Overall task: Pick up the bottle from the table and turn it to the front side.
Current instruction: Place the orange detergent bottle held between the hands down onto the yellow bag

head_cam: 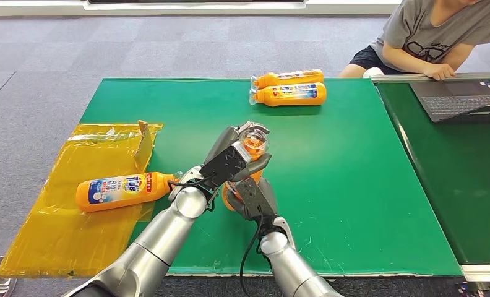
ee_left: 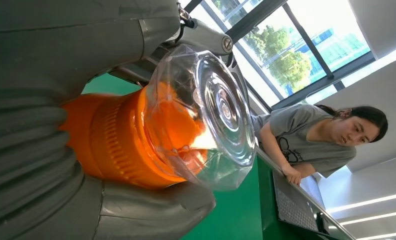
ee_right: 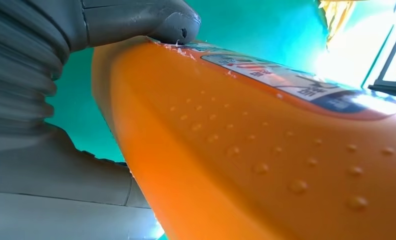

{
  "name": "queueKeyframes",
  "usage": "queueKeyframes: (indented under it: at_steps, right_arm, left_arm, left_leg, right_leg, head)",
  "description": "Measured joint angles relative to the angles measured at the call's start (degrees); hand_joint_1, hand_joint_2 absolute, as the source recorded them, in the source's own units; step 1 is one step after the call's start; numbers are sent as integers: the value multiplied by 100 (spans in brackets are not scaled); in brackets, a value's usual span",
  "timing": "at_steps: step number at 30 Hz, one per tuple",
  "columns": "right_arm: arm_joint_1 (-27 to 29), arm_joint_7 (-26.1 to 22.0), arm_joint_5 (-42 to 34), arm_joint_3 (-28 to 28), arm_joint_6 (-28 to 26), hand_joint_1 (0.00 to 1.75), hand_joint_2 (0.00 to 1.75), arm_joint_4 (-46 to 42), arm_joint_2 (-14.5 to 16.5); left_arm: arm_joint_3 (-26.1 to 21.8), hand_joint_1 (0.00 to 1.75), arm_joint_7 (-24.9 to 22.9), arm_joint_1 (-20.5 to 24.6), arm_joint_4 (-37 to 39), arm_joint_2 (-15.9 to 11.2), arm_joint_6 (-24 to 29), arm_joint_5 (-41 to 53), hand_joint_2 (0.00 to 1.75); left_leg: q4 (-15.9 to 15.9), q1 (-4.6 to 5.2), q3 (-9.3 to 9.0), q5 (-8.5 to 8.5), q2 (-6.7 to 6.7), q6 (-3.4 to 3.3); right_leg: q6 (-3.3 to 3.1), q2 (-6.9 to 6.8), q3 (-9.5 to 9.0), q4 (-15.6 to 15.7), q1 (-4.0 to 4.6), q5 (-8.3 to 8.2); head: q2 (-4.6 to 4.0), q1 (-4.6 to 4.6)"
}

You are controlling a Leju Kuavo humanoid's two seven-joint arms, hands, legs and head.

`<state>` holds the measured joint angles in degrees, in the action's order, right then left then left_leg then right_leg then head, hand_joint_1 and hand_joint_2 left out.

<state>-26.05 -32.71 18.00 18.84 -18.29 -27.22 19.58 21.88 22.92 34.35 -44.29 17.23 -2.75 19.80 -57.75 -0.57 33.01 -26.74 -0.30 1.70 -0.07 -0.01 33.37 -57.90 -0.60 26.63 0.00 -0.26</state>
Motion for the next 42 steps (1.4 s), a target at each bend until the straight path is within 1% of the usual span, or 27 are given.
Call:
queueKeyframes:
  at_steps: [31,32,34,35,36,38,40,42]
  right_arm:
    - [10,17,60,67,-61,175,175,1,0]
    - [10,15,65,66,-64,153,175,1,0]
    - [9,10,85,55,-70,65,175,1,0]
    - [8,6,101,46,-71,22,131,1,0]
    - [8,4,125,39,-71,0,87,1,0]
    - [6,-6,186,31,-64,0,0,1,0]
    - [7,-25,238,31,-50,0,0,1,0]
    - [7,-38,257,31,-41,0,0,1,0]
  left_arm:
    - [-2,175,45,0,3,-2,27,15,175]
    - [-2,175,55,0,3,-3,34,15,175]
    - [-3,175,86,-3,2,-4,74,19,175]
    - [-4,175,106,-7,2,-5,108,26,175]
    - [-5,175,126,-11,1,-6,168,42,175]
    - [-6,175,163,-19,0,-5,385,136,175]
    - [-8,175,178,-20,-5,-12,674,270,175]
    - [-10,175,176,-19,-15,-32,847,338,175]
  left_leg:
    - [0,0,0,0,0,0]
    - [0,0,0,0,0,0]
    - [0,0,0,0,0,0]
    - [0,0,0,0,0,0]
    - [0,0,0,0,0,0]
    - [0,0,0,0,0,0]
    - [0,0,0,0,0,0]
    - [0,0,0,0,-1,0]
  right_leg:
    - [0,0,0,0,0,0]
    - [0,0,0,0,0,0]
    - [0,0,0,0,0,0]
    - [0,0,0,0,0,0]
    - [0,0,0,0,0,0]
    - [0,0,0,0,0,0]
    - [0,1,1,0,0,0]
    - [0,0,2,0,0,0]
  head:
    - [0,0]
    - [0,0]
    - [0,0]
    - [0,0]
    - [0,0]
    - [0,0]
    - [0,0]
    - [0,0]
